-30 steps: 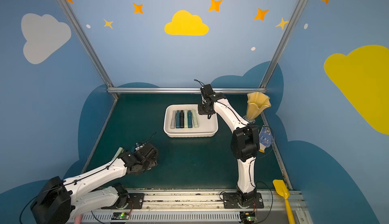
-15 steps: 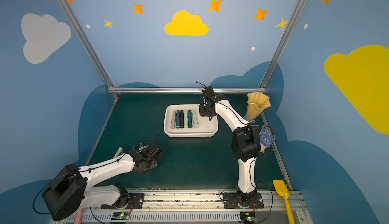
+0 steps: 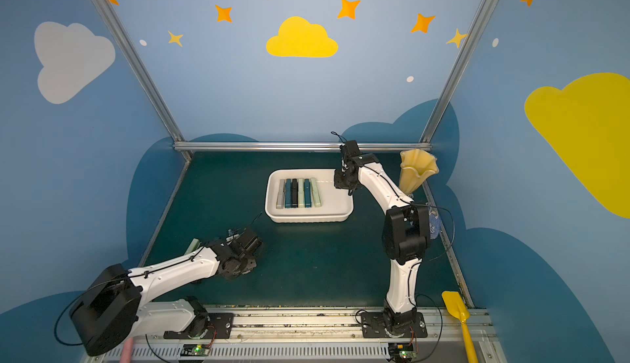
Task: Put the pruning pliers into the storage box
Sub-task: Pick up the pruning pliers from the center of the board.
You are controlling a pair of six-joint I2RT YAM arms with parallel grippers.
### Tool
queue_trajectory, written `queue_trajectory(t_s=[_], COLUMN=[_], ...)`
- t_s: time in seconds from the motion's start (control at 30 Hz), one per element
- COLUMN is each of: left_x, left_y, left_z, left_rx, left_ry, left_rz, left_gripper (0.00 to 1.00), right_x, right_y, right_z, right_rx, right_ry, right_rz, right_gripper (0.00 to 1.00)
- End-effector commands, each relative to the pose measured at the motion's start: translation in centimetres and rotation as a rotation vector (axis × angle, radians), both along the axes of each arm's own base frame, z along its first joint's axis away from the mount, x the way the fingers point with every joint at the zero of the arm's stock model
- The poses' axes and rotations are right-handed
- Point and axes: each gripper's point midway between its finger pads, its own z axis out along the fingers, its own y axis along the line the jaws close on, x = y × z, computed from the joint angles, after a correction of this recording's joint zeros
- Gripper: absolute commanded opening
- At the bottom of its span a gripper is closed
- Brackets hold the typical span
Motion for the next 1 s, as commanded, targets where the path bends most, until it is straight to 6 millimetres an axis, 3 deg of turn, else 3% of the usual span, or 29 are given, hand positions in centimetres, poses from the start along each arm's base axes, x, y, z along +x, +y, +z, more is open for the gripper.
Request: queue_trajectory(t_s=[0.0, 0.27, 0.47, 0.7, 0.97], left_x=[0.3, 1.0, 2.8, 5.0, 12.3], left_y=[0.2, -0.6, -2.0, -3.7, -9.9], left_z=[0.6, 2.0, 4.9, 9.0, 15.6], left_rx=[0.024, 0.040, 0.070, 0.077, 0.097], left_ry=[-0.010, -0.029, -0.064, -0.118, -0.272], left_rz=[-0.006, -0.050, -0.121, -0.202, -0.418], left_gripper=[0.30, 0.24, 0.23, 0.22, 0.24], right_x=[-0.2, -0.2, -0.3, -0.3, -0.6], right_y=[-0.3, -1.0, -3.2, -4.8, -5.4], right_z=[1.4, 1.3, 0.3, 0.7, 0.5], right_rx=[0.014, 0.010, 0.049, 0.064, 0.094], right_ry=[-0.029, -0.028, 0.015, -0.001, -0.003], right_rz=[-0.014, -0.026, -0.067, -0.095, -0.115], right_gripper=[0.40, 0.40, 0.40, 0.40, 0.40])
